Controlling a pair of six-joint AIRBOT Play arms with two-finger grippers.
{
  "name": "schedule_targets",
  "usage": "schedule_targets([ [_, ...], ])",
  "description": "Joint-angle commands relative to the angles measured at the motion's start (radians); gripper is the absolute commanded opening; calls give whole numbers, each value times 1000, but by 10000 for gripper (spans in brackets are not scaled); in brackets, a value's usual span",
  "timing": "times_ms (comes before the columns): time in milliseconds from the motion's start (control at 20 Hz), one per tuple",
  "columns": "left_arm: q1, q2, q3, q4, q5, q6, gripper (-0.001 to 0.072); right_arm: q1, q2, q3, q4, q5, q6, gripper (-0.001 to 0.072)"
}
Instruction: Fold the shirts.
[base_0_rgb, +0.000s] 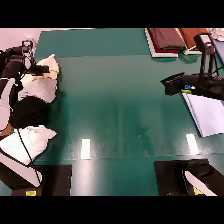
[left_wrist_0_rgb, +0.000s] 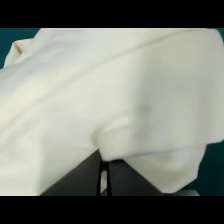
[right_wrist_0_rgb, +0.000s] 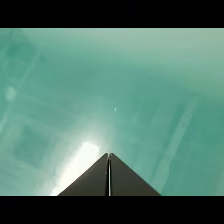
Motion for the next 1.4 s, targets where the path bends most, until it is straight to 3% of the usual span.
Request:
schedule_targets([
  [0, -10, 92, 116, -3, -26, 44, 22, 0, 0, 91, -28, -6, 0, 16],
  [250, -128, 420, 286, -18, -45, 192, 22, 0, 0, 295, -37, -76, 0, 16],
  [450, -304, 625, 290, -151, -175, 334, 22, 0, 0, 420, -64, -79, 0, 16],
  [600, -486, 642, 278, -225, -308, 377, 22, -25, 0, 468, -78, -78, 1, 16],
  [700, -616, 629, 214, -316, -312, 383, 22, -50, 1, 488, -78, -70, 1, 16],
  [850, -802, 576, 92, -438, -284, 461, 24, -64, 3, 495, -78, -67, 10, 16],
  [900, -851, 551, 49, -455, -267, 459, 60, -64, 4, 495, -77, -60, 11, 16],
  [950, -883, 530, 10, -464, -248, 456, 355, -64, 3, 495, -77, -48, 12, 16],
  [1000, -899, 512, -25, -468, -232, 431, 581, -64, 3, 495, -77, -36, 12, 16],
  [1150, -828, 507, -50, -403, -267, 331, 578, -64, 3, 494, -77, -26, 12, 17],
  [1350, -528, 513, -100, -399, -341, 181, 578, -64, 3, 494, -77, -26, 12, 16],
])
